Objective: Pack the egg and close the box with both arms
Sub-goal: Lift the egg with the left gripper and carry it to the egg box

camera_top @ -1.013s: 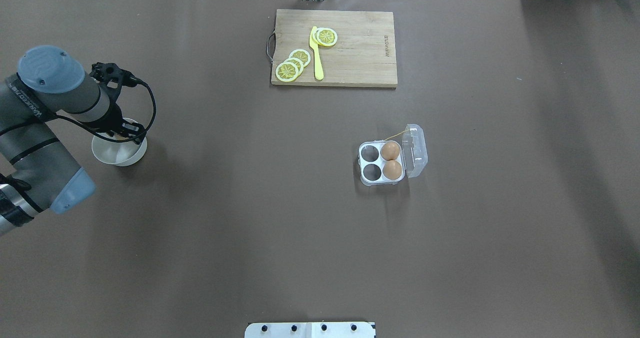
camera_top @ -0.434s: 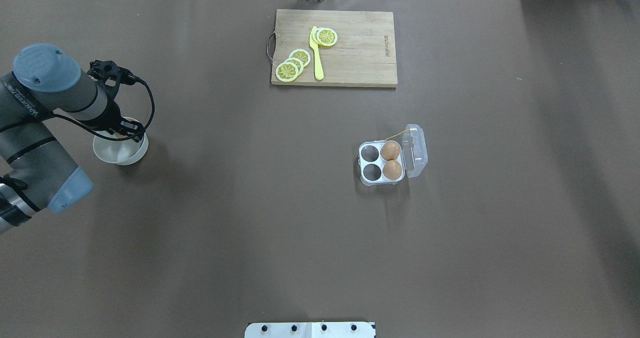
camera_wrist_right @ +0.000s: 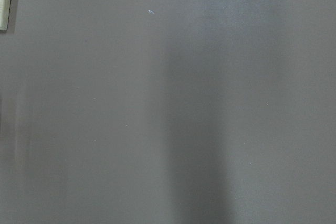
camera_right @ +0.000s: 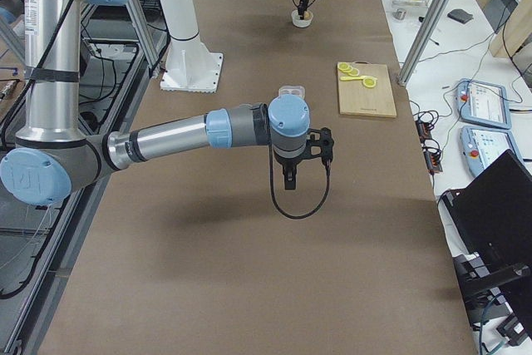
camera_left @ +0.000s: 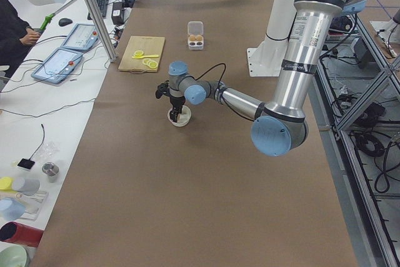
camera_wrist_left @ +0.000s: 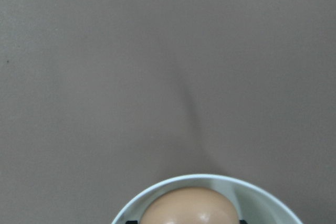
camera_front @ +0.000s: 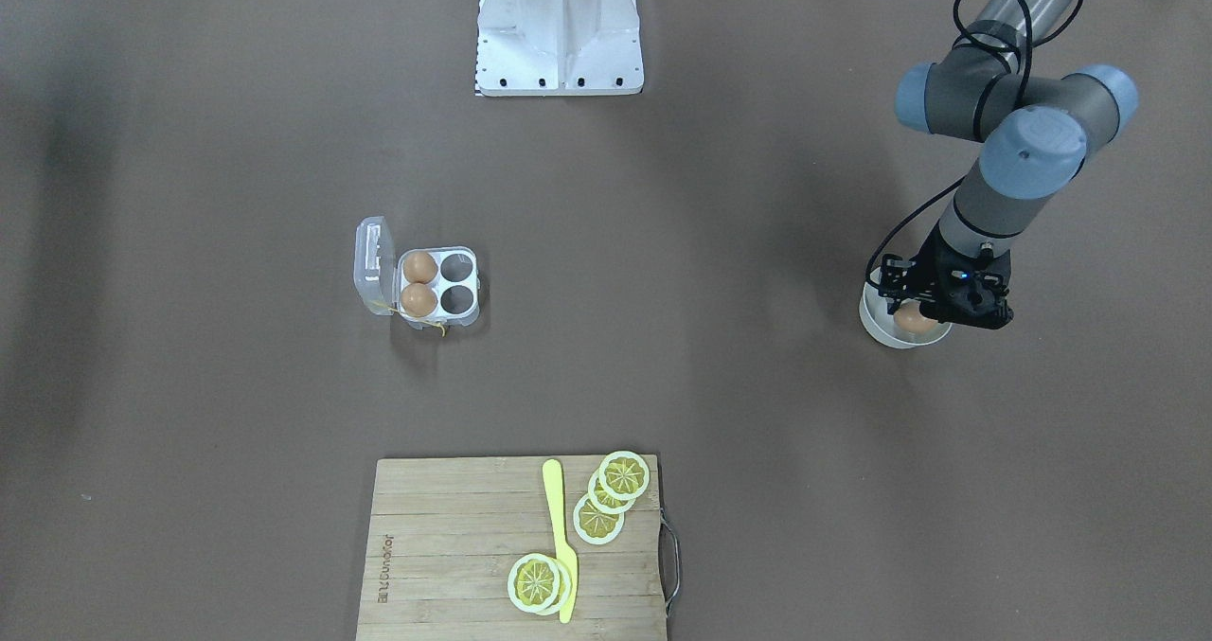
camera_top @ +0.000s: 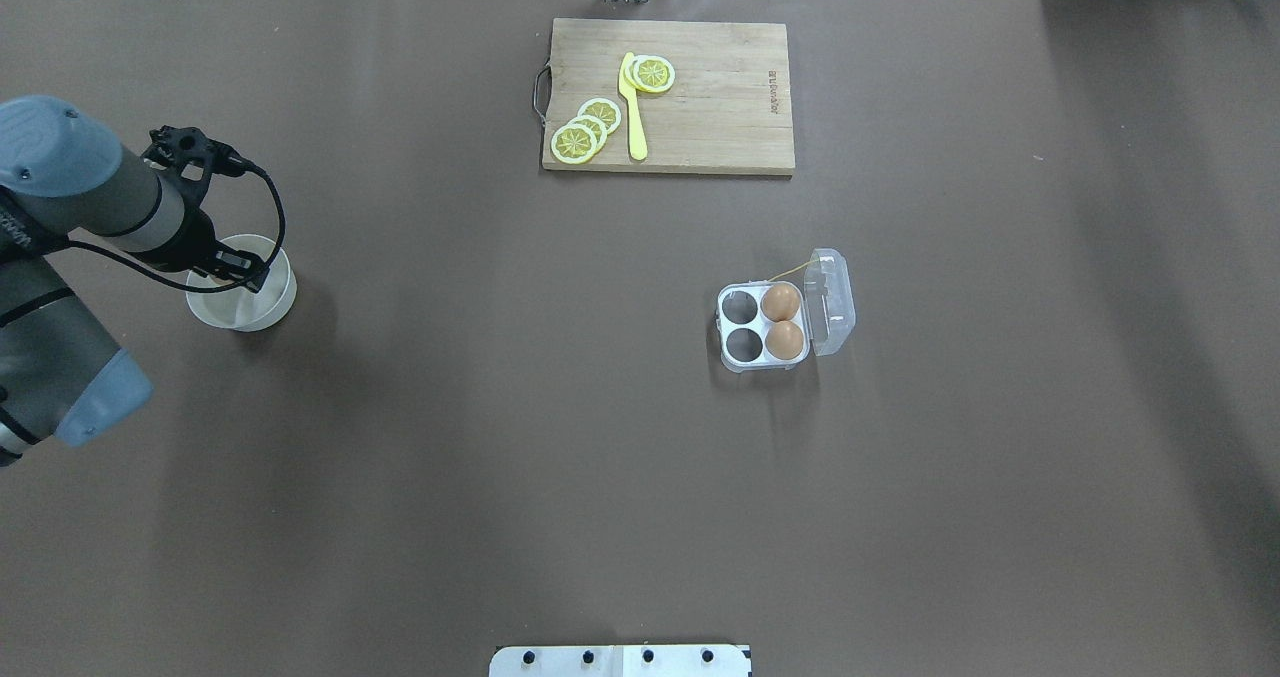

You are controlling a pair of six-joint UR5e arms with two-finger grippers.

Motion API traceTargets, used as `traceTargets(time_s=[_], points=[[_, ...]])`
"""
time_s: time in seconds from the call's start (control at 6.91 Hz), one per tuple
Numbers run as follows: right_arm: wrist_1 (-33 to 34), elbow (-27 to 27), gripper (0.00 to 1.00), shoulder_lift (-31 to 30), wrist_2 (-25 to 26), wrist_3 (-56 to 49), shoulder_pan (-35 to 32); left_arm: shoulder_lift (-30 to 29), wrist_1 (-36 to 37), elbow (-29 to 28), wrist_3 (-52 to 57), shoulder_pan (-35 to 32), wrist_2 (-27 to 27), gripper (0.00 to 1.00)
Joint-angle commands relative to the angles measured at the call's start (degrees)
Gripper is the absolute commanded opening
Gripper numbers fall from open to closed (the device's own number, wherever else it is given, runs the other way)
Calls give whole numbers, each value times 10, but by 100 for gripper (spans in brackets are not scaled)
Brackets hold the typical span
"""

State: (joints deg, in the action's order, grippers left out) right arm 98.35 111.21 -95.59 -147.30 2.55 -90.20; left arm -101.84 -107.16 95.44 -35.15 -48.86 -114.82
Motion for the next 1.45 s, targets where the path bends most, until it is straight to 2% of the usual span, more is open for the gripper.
traceTargets(time_s=[0.0,0.29,0.58,1.01,1.3], points=[[0,1,100,-1,0,0,-1,41,5,67,0,-1,-2,47],[0,1,100,-1,0,0,-1,34,5,81,-4,-21,-43,47],[-1,1,100,-2,0,0,-1,-20,0,81,-30,-26,-43,48],[0,2,100,1,0,1,-3,-129,-5,63,-203,14,-42,48],[-3,10,100,-1,4,3,-3,-203,-29,10,-293,61,-27,48]])
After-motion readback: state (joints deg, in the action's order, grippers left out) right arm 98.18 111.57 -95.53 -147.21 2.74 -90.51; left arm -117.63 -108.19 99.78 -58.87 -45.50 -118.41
